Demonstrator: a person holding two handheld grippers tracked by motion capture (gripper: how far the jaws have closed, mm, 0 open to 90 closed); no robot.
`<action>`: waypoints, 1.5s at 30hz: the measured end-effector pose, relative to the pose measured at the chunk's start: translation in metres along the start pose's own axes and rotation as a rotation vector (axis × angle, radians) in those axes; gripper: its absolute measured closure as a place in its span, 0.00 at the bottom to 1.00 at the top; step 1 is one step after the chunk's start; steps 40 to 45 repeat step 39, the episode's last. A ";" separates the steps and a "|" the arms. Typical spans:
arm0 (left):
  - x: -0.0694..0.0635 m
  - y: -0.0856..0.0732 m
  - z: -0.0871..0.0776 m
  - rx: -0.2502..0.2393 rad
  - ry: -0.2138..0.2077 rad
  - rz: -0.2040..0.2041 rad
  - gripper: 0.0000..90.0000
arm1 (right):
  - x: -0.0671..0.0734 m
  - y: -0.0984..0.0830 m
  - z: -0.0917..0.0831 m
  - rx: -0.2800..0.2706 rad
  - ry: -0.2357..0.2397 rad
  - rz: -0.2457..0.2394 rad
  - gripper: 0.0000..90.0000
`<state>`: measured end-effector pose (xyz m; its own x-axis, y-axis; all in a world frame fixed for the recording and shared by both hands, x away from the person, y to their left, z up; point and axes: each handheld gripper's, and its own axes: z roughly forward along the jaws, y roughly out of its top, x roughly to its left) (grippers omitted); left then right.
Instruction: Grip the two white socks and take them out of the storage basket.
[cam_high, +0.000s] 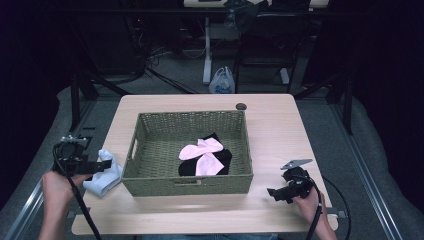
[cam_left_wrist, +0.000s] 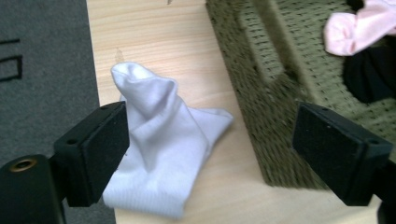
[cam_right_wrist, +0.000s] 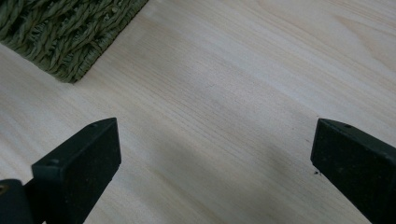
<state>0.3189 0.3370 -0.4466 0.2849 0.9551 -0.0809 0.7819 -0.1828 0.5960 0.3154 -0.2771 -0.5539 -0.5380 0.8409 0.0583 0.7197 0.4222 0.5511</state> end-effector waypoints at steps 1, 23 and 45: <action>-0.004 -0.003 -0.003 -0.001 0.000 0.011 0.11 | 0.000 0.000 0.000 -0.001 0.000 0.001 0.02; -0.045 -0.097 0.007 -0.061 0.038 -0.012 0.01 | 0.001 0.000 0.000 -0.001 -0.001 0.002 0.02; -0.048 -0.117 0.034 -0.047 0.045 -0.030 0.00 | -0.001 0.000 -0.001 -0.007 0.000 -0.005 0.02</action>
